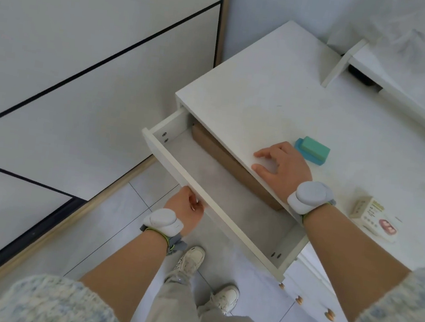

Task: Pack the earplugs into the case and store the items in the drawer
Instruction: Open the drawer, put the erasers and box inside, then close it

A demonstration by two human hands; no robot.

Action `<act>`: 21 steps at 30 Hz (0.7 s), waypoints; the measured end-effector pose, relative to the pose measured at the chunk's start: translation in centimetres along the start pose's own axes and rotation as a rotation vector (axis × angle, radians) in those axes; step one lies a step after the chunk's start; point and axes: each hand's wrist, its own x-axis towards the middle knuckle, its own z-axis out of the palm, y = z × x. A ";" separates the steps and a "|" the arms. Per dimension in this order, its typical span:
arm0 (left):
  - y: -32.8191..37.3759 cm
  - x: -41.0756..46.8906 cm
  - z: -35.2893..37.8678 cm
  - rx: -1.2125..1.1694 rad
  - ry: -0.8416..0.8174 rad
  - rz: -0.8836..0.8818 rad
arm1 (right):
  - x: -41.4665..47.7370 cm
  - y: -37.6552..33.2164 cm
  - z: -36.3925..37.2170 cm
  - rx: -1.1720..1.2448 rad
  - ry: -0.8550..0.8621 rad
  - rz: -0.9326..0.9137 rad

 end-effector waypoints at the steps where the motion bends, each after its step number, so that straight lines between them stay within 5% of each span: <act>1: -0.2 -0.4 -0.2 0.003 0.009 0.000 | 0.0 -0.1 0.0 0.002 0.002 0.000; 11: 0.3 -1.6 -1.3 0.045 -0.039 -0.040 | 0.2 0.1 -0.2 0.001 -0.003 0.009; 21: 7.3 -3.1 -8.8 0.202 -0.015 0.160 | -0.1 -0.7 -2.4 0.102 -0.046 0.023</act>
